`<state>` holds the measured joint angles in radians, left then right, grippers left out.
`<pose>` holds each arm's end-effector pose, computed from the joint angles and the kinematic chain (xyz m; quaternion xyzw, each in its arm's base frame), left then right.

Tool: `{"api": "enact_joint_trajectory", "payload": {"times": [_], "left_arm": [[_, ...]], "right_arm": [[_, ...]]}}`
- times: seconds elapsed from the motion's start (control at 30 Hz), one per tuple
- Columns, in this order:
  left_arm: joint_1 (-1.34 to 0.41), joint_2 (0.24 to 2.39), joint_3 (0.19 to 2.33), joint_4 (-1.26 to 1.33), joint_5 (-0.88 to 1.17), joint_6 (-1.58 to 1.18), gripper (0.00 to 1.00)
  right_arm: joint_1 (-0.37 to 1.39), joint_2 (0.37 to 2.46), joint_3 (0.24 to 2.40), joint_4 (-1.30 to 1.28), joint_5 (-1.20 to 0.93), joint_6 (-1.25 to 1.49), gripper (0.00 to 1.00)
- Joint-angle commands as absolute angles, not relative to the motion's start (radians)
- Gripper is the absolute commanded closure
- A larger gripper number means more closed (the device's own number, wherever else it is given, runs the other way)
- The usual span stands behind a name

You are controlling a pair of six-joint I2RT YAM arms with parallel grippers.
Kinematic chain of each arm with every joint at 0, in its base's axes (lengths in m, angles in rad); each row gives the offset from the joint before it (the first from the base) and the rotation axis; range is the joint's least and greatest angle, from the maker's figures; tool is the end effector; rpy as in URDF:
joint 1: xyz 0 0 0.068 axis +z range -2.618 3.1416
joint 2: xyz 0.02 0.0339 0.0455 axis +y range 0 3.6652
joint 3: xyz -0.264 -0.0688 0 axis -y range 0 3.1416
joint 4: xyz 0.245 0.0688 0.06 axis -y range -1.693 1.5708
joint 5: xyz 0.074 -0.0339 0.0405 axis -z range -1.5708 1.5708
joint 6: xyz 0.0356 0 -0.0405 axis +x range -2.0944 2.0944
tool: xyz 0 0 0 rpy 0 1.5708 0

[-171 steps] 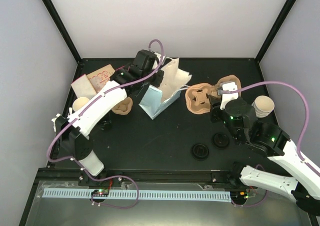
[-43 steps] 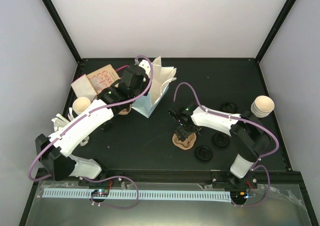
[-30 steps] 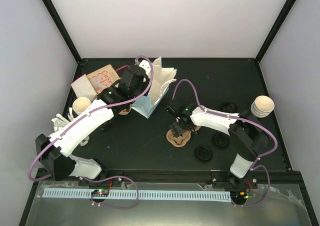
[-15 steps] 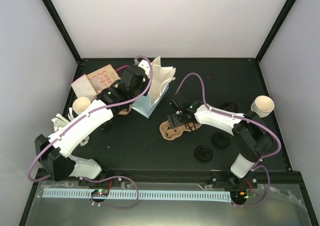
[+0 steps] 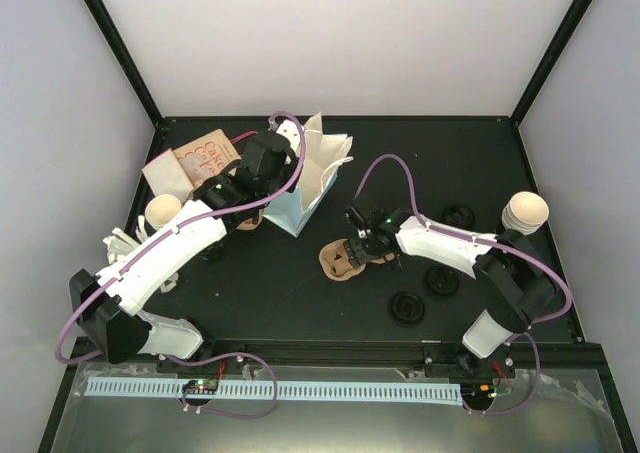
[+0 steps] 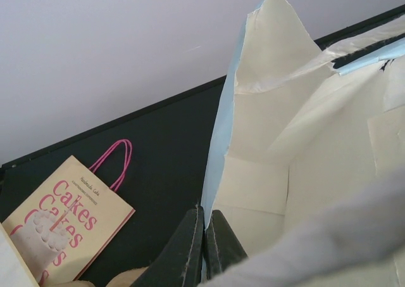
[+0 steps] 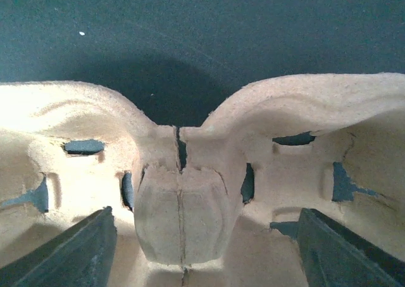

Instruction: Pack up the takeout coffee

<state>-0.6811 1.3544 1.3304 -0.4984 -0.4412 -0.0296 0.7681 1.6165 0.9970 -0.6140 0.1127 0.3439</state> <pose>0.2440 -0.1782 0.3725 0.1666 0.8354 0.0077 0.5238 0.2204 0.2073 0.1806 -0.1980 0.9642 0.0413 0.1716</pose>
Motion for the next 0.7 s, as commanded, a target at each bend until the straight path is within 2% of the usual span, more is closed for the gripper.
{"api": "enact_joint_trajectory", "payload": {"times": [0.0, 0.07, 0.23, 0.67], "left_arm": [[-0.682, 1.333, 1.334, -0.458, -0.430, -0.041, 0.98], [-0.681, 1.333, 1.336, -0.460, -0.429, -0.042, 0.98], [-0.681, 1.334, 1.336, -0.463, -0.431, -0.041, 0.98], [-0.681, 1.338, 1.337, -0.460, -0.434, -0.037, 0.98]], "right_arm": [[0.771, 1.649, 1.005, -0.605, 0.101, 0.303, 0.23], [0.772, 1.664, 1.016, -0.607, 0.095, 0.294, 0.27], [0.773, 1.695, 1.034, -0.604, 0.101, 0.286, 0.28], [0.776, 1.705, 1.037, -0.574, 0.100, 0.284, 0.50]]}}
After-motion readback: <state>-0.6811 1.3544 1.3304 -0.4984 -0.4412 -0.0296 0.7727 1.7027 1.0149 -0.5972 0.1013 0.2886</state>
